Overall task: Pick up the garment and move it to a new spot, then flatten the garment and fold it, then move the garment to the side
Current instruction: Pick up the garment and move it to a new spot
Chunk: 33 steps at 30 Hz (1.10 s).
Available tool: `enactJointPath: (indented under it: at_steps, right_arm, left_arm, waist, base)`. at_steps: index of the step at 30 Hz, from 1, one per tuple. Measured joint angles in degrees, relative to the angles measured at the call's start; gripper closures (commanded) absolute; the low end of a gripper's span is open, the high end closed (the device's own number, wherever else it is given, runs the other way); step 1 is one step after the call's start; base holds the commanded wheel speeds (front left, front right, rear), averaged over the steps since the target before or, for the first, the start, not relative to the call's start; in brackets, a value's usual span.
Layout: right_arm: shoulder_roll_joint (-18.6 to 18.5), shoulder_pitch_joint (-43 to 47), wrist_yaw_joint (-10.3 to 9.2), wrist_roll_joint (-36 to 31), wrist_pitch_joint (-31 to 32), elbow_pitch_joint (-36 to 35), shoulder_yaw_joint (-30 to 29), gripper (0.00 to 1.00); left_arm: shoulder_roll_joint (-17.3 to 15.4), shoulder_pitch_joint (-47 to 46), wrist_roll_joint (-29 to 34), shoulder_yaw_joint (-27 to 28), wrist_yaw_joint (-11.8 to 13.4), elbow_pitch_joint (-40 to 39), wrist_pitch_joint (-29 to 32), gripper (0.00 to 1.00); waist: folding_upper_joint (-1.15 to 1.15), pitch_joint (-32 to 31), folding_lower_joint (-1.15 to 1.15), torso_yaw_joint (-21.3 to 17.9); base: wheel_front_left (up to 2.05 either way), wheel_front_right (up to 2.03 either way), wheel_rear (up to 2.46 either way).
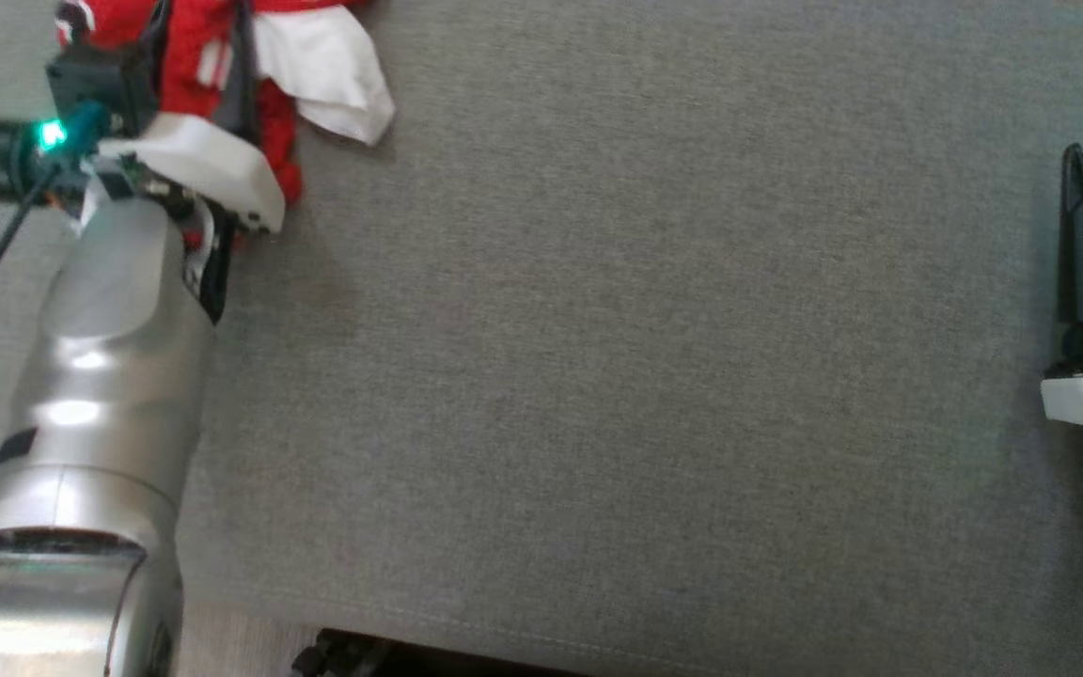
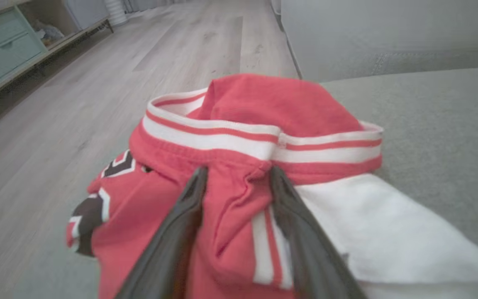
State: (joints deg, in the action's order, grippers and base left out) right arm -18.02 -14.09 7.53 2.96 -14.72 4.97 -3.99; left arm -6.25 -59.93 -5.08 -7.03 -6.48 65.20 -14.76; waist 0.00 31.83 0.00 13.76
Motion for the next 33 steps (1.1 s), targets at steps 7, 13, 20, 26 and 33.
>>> enactJointPath:
  at_steps: [7, 13, 20, 26, 33]
  right_arm:
    - [1.92, -0.35, 0.00, 0.00, -0.15, 0.92, -0.08, 0.00]
    - [7.71, 1.65, 0.00, 0.66, -0.14, 3.47, 2.03, 0.00]
    - [12.34, 5.76, 0.00, 1.75, -0.14, 3.61, 3.42, 0.00]
    - [13.76, 6.68, 0.00, 1.76, -0.14, 1.87, 5.28, 0.00]
    - [14.10, 6.71, 0.00, 2.24, -0.14, 0.03, 7.24, 0.00]
  left_arm:
    - [-0.69, 0.27, 2.56, -0.92, 1.89, -14.03, 0.04, 1.00]
    - [-3.26, 1.03, 4.99, -4.31, 1.33, -29.19, 0.01, 1.00]
    - [-3.93, 0.00, 4.94, -10.18, -0.60, -37.42, -0.02, 1.00]
    - [-3.07, -1.17, 2.80, -15.77, -0.98, -37.76, 0.08, 1.00]
    - [-0.74, 6.84, 0.25, -22.42, -1.10, -33.94, 0.57, 1.00]
  waist:
    - [0.00, -0.87, 0.01, -1.49]
    - [0.00, -8.86, -0.01, -3.05]
    - [0.01, -19.29, -0.03, -9.28]
    - [0.00, -23.19, -0.01, -17.35]
    - [0.00, -23.55, 0.00, -25.38]
  base:
    - [0.00, 0.00, 0.00]
    - [0.00, 0.00, 0.00]
    - [0.00, 0.00, 0.00]
    - [0.00, 0.00, 0.00]
    - [0.00, 0.00, 0.00]
